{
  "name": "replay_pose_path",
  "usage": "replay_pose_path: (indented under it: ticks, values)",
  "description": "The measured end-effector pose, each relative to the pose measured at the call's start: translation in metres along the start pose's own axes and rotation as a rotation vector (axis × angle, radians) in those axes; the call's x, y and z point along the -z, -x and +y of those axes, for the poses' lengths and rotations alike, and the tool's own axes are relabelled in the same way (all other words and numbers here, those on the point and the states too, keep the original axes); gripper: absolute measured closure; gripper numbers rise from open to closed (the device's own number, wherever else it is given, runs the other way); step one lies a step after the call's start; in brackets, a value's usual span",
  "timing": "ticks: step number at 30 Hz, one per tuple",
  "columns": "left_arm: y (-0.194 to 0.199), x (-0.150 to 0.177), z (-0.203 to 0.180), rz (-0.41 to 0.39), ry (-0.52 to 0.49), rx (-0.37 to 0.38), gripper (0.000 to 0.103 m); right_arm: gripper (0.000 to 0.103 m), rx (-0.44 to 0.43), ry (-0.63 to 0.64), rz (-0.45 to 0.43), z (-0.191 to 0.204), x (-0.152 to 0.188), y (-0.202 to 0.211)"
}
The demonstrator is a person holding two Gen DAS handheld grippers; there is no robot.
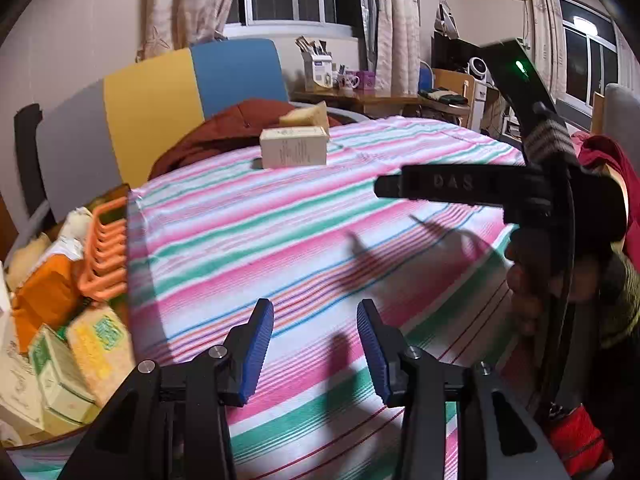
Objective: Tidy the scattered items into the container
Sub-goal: 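Move the right tool toward the yellow sponge cube on the bed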
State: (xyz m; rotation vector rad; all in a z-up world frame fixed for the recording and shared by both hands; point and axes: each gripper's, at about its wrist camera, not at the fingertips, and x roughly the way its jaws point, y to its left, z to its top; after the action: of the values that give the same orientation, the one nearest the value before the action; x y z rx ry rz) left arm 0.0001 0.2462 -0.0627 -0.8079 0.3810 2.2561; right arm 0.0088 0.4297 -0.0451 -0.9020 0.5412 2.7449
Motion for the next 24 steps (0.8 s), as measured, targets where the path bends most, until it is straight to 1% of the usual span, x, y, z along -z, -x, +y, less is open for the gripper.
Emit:
replay_pose_path:
  ticks: [3,5,10,12,18,21,24]
  values:
    - [-0.006,0.004,0.001,0.013,0.008,0.010,0.059,0.035,-0.006,-0.004,0.023,-0.003,-0.003,-0.008]
    - [-0.010,0.007,0.002,0.024,0.020,0.020,0.059,0.034,-0.009,-0.002,0.029,-0.003,-0.007,-0.012]
    - [-0.010,0.009,0.006,0.019,0.044,0.043,0.058,0.034,0.001,0.035,0.026,0.000,-0.027,-0.022]
    - [-0.011,0.009,0.007,0.019,0.052,0.054,0.055,0.034,0.000,0.049,0.034,0.001,-0.037,-0.032]
    - [-0.009,0.010,0.009,0.012,0.069,0.070,0.053,0.034,0.001,0.063,0.070,0.000,-0.056,-0.061]
    - [-0.009,0.010,0.008,0.012,0.068,0.080,0.050,0.029,-0.016,0.064,0.087,0.000,-0.064,-0.074]
    - [-0.009,0.010,0.009,0.010,0.067,0.082,0.050,0.029,-0.021,0.064,0.097,-0.002,-0.075,-0.086]
